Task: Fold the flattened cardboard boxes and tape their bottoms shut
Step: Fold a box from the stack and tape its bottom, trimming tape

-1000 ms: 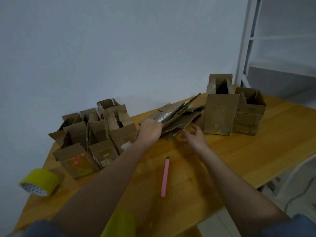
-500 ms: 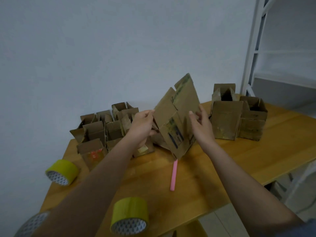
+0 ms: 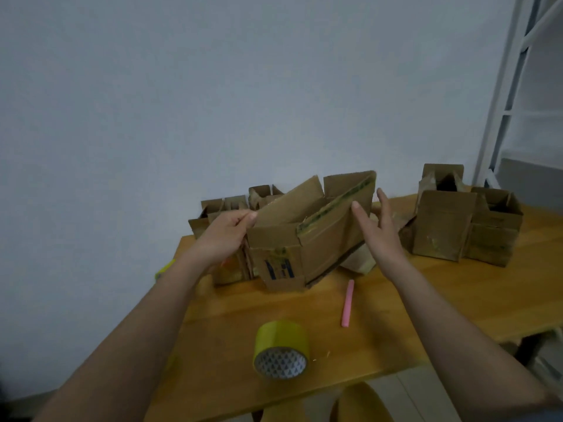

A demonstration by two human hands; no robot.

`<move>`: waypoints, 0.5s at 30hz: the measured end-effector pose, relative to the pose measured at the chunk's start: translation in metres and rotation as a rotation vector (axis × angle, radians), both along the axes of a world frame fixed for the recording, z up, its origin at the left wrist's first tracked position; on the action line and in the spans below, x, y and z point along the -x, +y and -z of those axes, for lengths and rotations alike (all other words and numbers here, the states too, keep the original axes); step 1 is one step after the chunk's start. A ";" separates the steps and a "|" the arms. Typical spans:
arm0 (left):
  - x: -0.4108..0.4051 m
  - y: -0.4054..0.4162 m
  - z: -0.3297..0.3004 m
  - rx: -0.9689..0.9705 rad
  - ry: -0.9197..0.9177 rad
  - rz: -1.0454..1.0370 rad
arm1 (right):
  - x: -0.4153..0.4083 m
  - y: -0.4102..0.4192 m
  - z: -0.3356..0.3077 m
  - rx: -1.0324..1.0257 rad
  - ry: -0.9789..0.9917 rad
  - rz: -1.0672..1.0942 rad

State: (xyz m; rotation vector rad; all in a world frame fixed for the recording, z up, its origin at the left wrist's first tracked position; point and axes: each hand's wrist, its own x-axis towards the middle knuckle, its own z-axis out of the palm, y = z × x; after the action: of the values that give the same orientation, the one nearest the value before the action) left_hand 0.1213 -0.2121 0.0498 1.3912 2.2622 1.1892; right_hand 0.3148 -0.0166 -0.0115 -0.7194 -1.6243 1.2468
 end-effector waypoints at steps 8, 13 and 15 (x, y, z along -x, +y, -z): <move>0.024 -0.035 0.023 -0.197 -0.236 -0.381 | 0.035 -0.039 0.007 -0.134 -0.176 -0.202; 0.021 -0.047 0.051 -0.381 -0.317 -0.448 | 0.043 -0.049 0.011 -0.231 -0.221 -0.186; 0.016 -0.051 0.066 -0.405 -0.250 -0.418 | 0.045 -0.050 0.011 -0.192 -0.207 -0.180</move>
State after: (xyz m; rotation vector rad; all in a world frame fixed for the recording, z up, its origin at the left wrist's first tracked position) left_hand 0.1057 -0.2632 -0.0161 0.8207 2.2743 1.9206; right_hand 0.2700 -0.0665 -0.0229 -0.6080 -1.9857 1.1508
